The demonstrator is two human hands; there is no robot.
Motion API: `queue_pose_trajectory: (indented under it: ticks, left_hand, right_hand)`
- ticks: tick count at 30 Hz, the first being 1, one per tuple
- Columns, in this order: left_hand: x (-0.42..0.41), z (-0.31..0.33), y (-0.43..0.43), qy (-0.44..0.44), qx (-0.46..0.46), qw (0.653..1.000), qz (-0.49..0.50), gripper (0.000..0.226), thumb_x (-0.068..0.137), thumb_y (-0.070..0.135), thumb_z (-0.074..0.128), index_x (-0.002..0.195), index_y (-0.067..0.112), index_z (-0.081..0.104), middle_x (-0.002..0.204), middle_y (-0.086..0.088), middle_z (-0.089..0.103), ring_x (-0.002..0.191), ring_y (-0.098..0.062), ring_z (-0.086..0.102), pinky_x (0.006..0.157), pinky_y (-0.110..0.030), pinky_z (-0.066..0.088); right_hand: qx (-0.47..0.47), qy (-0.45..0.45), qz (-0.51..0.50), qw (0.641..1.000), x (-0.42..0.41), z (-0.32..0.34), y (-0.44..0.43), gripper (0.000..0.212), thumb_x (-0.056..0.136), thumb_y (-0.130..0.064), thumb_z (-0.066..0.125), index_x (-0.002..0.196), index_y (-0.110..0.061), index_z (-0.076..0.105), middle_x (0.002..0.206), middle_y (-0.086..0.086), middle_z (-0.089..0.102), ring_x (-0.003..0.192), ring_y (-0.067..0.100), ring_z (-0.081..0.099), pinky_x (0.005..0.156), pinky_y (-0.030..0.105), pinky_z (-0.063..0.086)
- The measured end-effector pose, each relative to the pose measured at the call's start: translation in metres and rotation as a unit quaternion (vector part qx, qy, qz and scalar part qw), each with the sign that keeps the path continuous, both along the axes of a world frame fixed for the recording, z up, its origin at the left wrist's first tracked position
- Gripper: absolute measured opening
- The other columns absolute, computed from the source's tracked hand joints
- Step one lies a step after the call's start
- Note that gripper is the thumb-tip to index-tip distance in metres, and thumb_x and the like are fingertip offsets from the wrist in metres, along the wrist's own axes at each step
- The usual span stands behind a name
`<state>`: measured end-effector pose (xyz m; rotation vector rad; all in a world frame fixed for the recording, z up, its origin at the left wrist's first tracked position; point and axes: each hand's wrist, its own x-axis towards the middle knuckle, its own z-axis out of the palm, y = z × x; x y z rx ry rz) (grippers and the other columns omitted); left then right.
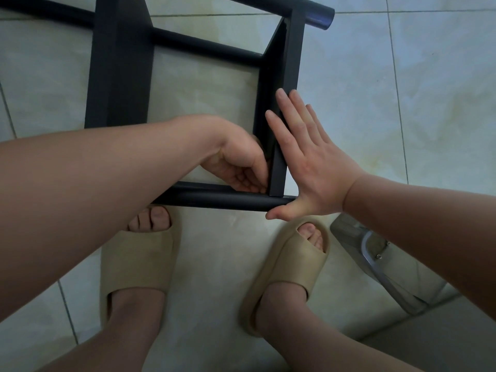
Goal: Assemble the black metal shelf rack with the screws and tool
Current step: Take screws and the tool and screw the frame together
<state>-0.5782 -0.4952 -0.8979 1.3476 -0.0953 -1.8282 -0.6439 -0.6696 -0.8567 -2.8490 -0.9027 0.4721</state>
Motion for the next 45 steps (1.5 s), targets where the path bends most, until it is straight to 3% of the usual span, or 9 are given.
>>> queue_pose_trajectory:
  ticks: [6, 11, 19, 26, 31, 36, 39, 42, 45]
  left_hand:
    - [0.009, 0.004, 0.002, -0.057, 0.005, 0.996, -0.071, 0.016, 0.09, 0.013, 0.066, 0.08, 0.02, 0.076, 0.083, 0.0, 0.073, 0.074, -0.012, 0.061, 0.071, -0.025, 0.049]
    - [0.009, 0.005, -0.004, -0.075, 0.016, 0.993, -0.094, 0.007, 0.09, 0.009, 0.066, 0.091, 0.013, 0.072, 0.081, -0.002, 0.069, 0.069, -0.013, 0.057, 0.069, -0.024, 0.046]
    - [0.014, 0.003, 0.002, -0.062, 0.002, 0.994, -0.085, 0.02, 0.087, 0.006, 0.069, 0.106, 0.012, 0.072, 0.088, -0.002, 0.069, 0.077, -0.013, 0.061, 0.075, -0.026, 0.05]
    - [0.011, 0.002, 0.001, -0.072, 0.017, 0.993, -0.094, 0.009, 0.087, 0.017, 0.07, 0.084, 0.023, 0.076, 0.087, 0.004, 0.075, 0.083, -0.014, 0.063, 0.082, -0.031, 0.05]
    - [0.009, 0.001, -0.002, -0.075, 0.011, 0.994, -0.083, 0.011, 0.087, 0.009, 0.07, 0.094, 0.017, 0.073, 0.084, 0.002, 0.071, 0.074, -0.012, 0.06, 0.073, -0.026, 0.05]
    - [0.013, 0.001, 0.003, -0.046, 0.016, 0.994, -0.096, 0.018, 0.088, 0.009, 0.067, 0.104, 0.017, 0.07, 0.089, 0.004, 0.07, 0.081, -0.013, 0.061, 0.079, -0.028, 0.049]
    - [0.011, 0.001, 0.005, -0.045, 0.026, 0.994, -0.091, 0.011, 0.089, 0.018, 0.066, 0.097, 0.02, 0.074, 0.089, 0.005, 0.072, 0.083, -0.014, 0.061, 0.085, -0.031, 0.048]
    - [0.007, -0.002, 0.003, -0.059, 0.017, 0.995, -0.08, 0.009, 0.088, 0.016, 0.068, 0.084, 0.021, 0.074, 0.081, 0.005, 0.072, 0.076, -0.013, 0.06, 0.08, -0.03, 0.048]
    - [0.006, -0.002, 0.001, -0.057, 0.009, 0.995, -0.076, 0.009, 0.089, 0.01, 0.067, 0.089, 0.017, 0.073, 0.079, 0.003, 0.07, 0.072, -0.012, 0.059, 0.076, -0.027, 0.049]
  right_hand:
    - [0.005, -0.004, 0.002, 1.0, 0.0, -0.001, 0.0, 0.139, 0.07, -0.094, 0.047, 0.159, 0.006, 0.011, 0.165, 0.031, 0.0, 0.154, 0.047, -0.005, 0.125, 0.061, 0.007]
    - [0.006, -0.009, 0.004, 1.0, 0.001, -0.002, -0.001, 0.139, 0.07, -0.096, 0.045, 0.159, 0.005, 0.01, 0.165, 0.031, 0.0, 0.154, 0.047, -0.005, 0.124, 0.062, 0.009]
    - [0.01, -0.008, 0.002, 1.0, 0.0, -0.002, -0.001, 0.138, 0.07, -0.095, 0.046, 0.159, 0.005, 0.011, 0.165, 0.031, 0.0, 0.154, 0.047, -0.004, 0.124, 0.061, 0.009]
    - [0.006, -0.008, 0.003, 1.0, 0.0, -0.002, -0.001, 0.139, 0.07, -0.096, 0.044, 0.159, 0.005, 0.01, 0.165, 0.031, 0.0, 0.154, 0.047, -0.005, 0.125, 0.06, 0.008]
    - [0.006, -0.007, 0.002, 1.0, 0.0, -0.001, -0.001, 0.139, 0.069, -0.095, 0.046, 0.159, 0.005, 0.01, 0.165, 0.031, 0.0, 0.154, 0.047, -0.005, 0.125, 0.061, 0.008]
    - [0.005, -0.005, 0.001, 1.0, 0.0, 0.0, 0.0, 0.138, 0.07, -0.094, 0.046, 0.159, 0.005, 0.012, 0.165, 0.031, 0.001, 0.154, 0.047, -0.004, 0.124, 0.062, 0.01]
    - [0.002, -0.005, 0.002, 1.0, 0.0, 0.0, 0.0, 0.138, 0.069, -0.094, 0.048, 0.159, 0.005, 0.011, 0.165, 0.031, 0.001, 0.154, 0.047, -0.004, 0.124, 0.062, 0.009]
    - [0.0, -0.003, 0.0, 1.0, 0.0, 0.0, 0.0, 0.139, 0.069, -0.094, 0.048, 0.159, 0.006, 0.011, 0.165, 0.031, 0.0, 0.154, 0.047, -0.004, 0.124, 0.062, 0.009]
    - [0.002, -0.003, 0.0, 1.0, 0.0, 0.0, 0.0, 0.139, 0.069, -0.094, 0.047, 0.158, 0.006, 0.012, 0.165, 0.032, 0.001, 0.154, 0.047, -0.004, 0.125, 0.061, 0.008]
